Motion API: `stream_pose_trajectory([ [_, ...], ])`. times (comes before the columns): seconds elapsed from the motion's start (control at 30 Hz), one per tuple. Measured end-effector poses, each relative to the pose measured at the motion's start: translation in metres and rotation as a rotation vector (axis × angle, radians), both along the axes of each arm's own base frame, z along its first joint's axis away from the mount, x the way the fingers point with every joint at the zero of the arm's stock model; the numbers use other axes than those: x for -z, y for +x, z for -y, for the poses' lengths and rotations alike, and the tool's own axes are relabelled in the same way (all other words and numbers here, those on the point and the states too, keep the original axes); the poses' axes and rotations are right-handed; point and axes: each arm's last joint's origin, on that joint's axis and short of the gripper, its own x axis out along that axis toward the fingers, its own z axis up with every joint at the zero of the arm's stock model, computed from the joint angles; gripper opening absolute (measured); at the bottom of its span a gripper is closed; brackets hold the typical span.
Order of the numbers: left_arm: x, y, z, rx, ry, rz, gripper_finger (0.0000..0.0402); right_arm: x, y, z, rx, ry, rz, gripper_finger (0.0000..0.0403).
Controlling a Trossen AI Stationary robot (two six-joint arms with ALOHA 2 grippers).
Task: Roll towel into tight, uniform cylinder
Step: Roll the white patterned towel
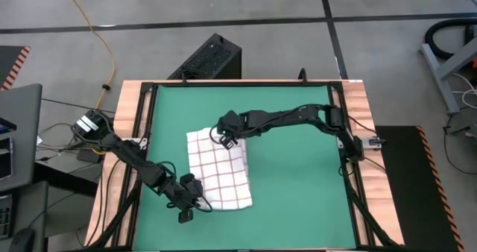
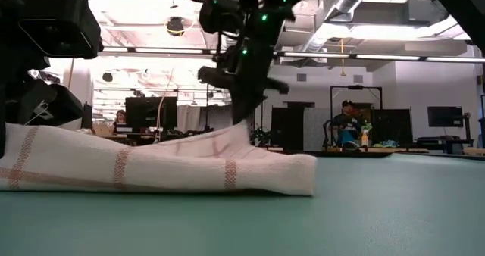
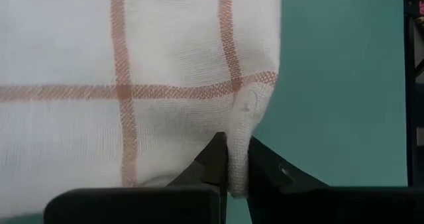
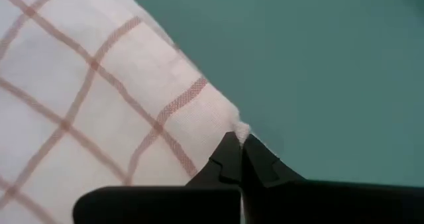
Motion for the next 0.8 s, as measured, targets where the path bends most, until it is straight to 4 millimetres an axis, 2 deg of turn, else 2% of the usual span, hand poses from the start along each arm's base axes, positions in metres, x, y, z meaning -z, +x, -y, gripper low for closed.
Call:
stream_pose_trajectory([
  [0.1, 0.0, 0.0, 0.0, 0.0, 0.0, 0.0, 0.0019, 0.001, -0.006, -0.006, 0.022, -0.022, -0.064, 0.0006],
  [0.2, 0.0, 0.0, 0.0, -0.001, -0.001, 0.0, 0.0019, 0.003, -0.01, -0.011, 0.022, 0.035, -0.097, 0.0006],
  [0.33, 0.0, 0.0, 0.0, 0.003, 0.003, -0.001, 0.0019, -0.017, -0.015, -0.027, 0.021, 0.016, -0.04, 0.0006],
  [0.4, 0.0, 0.0, 0.0, 0.004, 0.005, -0.002, 0.0019, -0.02, -0.022, -0.031, 0.04, 0.03, -0.087, 0.0006],
  [0.5, 0.0, 0.0, 0.0, 0.003, 0.004, 0.0, 0.0019, -0.01, -0.033, -0.036, 0.064, 0.031, -0.21, 0.0005],
  [0.7, 0.0, 0.0, 0.0, -0.005, 0.005, 0.004, 0.0018, 0.011, -0.034, -0.034, 0.092, 0.036, -0.222, 0.0004],
  [0.8, 0.0, 0.0, 0.0, -0.006, 0.007, 0.002, 0.0018, 0.024, -0.041, -0.036, 0.111, 0.067, -0.304, 0.0004],
])
